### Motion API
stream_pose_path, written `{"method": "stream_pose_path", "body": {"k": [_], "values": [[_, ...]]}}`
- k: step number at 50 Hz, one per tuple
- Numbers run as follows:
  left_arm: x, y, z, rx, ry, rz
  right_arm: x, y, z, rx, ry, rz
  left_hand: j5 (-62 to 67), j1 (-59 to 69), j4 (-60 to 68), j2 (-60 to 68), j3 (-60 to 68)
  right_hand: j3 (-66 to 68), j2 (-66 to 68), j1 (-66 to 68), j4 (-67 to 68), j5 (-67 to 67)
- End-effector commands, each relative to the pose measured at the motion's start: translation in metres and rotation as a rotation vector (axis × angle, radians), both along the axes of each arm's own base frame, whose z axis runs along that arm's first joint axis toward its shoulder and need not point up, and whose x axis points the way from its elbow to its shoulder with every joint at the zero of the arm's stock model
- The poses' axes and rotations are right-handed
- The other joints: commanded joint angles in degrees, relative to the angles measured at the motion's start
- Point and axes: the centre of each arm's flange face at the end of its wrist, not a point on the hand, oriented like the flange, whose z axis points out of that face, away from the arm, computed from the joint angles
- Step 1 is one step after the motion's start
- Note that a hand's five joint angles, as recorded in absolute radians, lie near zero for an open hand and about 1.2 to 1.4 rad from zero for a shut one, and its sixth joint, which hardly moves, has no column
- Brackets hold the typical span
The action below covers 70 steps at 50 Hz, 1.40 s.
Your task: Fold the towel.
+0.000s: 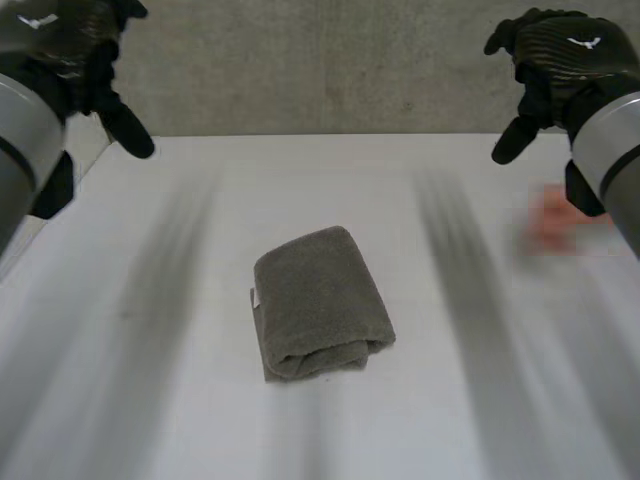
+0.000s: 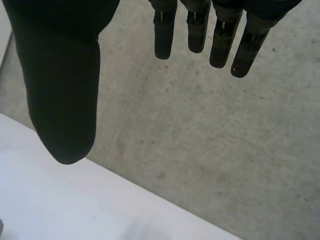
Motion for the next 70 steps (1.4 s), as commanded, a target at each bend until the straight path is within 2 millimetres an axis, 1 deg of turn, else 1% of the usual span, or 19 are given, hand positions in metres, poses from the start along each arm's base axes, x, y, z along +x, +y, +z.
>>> {"method": "stream_pose_path", "body": {"k": [1,9,15,17,18,19,20,22,23,25,27,32,36,40,42,45,49,58,70], "values": [[0.008,0.009,0.007,-0.016,0.018,-0.005,-0.017,0.003,0.001,0.049,0.022,-0.037,-0.3,0.7,0.8,0.8,0.8,-3.4,-4.9,-6.3,-4.3,-4.6],[0.0,0.012,-0.005,0.04,0.09,-0.108,-0.019,0.001,-0.004,0.06,0.026,-0.043,-0.4,0.6,0.6,0.7,0.6,-3.4,-4.9,-6.3,-4.3,-4.6],[0.001,0.012,-0.008,0.054,0.099,-0.107,-0.018,0.003,-0.008,0.067,0.029,-0.04,-0.4,0.6,0.6,0.7,0.6,-3.4,-4.9,-6.3,-4.3,-4.6],[0.001,0.013,-0.017,0.075,0.092,-0.105,-0.015,0.003,-0.01,0.053,0.028,-0.033,-0.4,0.6,0.6,0.7,0.6,-3.4,-4.9,-6.3,-4.3,-4.6],[0.001,0.013,-0.017,0.075,0.092,-0.105,-0.015,0.003,-0.01,0.053,0.028,-0.032,-0.4,0.6,0.6,0.7,0.6,-3.4,-4.9,-6.3,-4.3,-4.6],[0.001,0.014,-0.023,0.088,0.087,-0.108,-0.014,0.002,-0.011,0.046,0.026,-0.029,-0.4,0.6,0.6,0.7,0.6,-3.4,-4.9,-6.3,-4.3,-4.6],[0.001,0.014,-0.023,0.088,0.087,-0.108,-0.014,0.002,-0.011,0.046,0.025,-0.029,-0.4,0.6,0.6,0.7,0.6,-3.4,-4.9,-6.3,-4.3,-4.6],[0.0,0.014,-0.035,0.093,0.08,-0.11,-0.013,0.0,-0.015,0.034,0.021,-0.023,-0.8,0.2,0.3,0.3,0.3,-3.4,-4.9,-6.3,-4.3,-4.6],[0.0,0.014,-0.035,0.093,0.08,-0.11,-0.013,0.0,-0.015,0.034,0.021,-0.023,-0.8,0.2,0.3,0.3,0.3,-3.4,-4.9,-6.3,-4.3,-4.6],[0.0,0.012,-0.047,0.092,0.077,-0.11,-0.012,-0.002,-0.019,0.023,0.03,-0.024,-0.8,0.2,0.3,0.3,0.3,-3.4,-4.9,-6.3,-4.3,-4.6],[0.0,0.012,-0.05,0.089,0.077,-0.11,-0.011,-0.003,-0.022,0.026,0.039,-0.024,-0.8,0.2,0.3,0.3,0.3,-3.4,-4.9,-6.3,-4.3,-4.6],[-0.001,0.011,-0.044,0.064,0.088,-0.115,-0.011,-0.004,-0.026,0.032,0.06,-0.023,-0.8,0.2,0.3,0.3,0.3,-3.4,-4.9,-6.3,-4.3,-4.6],[-0.002,0.01,-0.034,0.026,0.1,-0.117,-0.009,-0.007,-0.032,0.045,0.075,-0.023,-0.6,0.4,0.5,0.5,0.4,-3.4,-4.9,-6.3,-4.3,-4.6],[-0.001,0.009,-0.028,0.004,0.107,-0.114,-0.009,-0.007,-0.032,0.043,0.081,-0.023,-0.6,0.4,0.5,0.5,0.4,-3.4,-4.9,-6.3,-4.3,-4.6],[-0.002,0.008,-0.019,-0.021,0.118,-0.117,-0.009,-0.008,-0.031,0.037,0.087,-0.025,-0.8,0.2,0.3,0.3,0.3,-3.4,-4.9,-6.3,-4.3,-4.6],[-0.002,0.007,-0.013,-0.039,0.128,-0.118,-0.01,-0.009,-0.031,0.035,0.089,-0.027,-0.8,0.2,0.3,0.3,0.3,-3.4,-4.9,-6.3,-4.3,-4.6],[-0.003,0.005,-0.012,-0.045,0.125,-0.117,-0.009,-0.008,-0.031,0.034,0.09,-0.025,-0.9,0.1,0.1,0.2,0.1,-3.4,-4.9,-6.3,-4.3,-4.6],[-0.005,0.0,-0.02,-0.022,0.115,-0.114,-0.009,-0.011,-0.034,0.043,0.094,-0.025,-0.9,0.1,0.1,0.2,0.1,-3.4,-4.9,-6.3,-4.3,-4.6],[-0.006,-0.002,-0.021,-0.021,0.113,-0.112,-0.008,-0.012,-0.035,0.046,0.095,-0.019,-1.1,-0.1,0.0,0.0,-0.1,-3.4,-4.9,-6.3,-4.3,-4.6]]}}
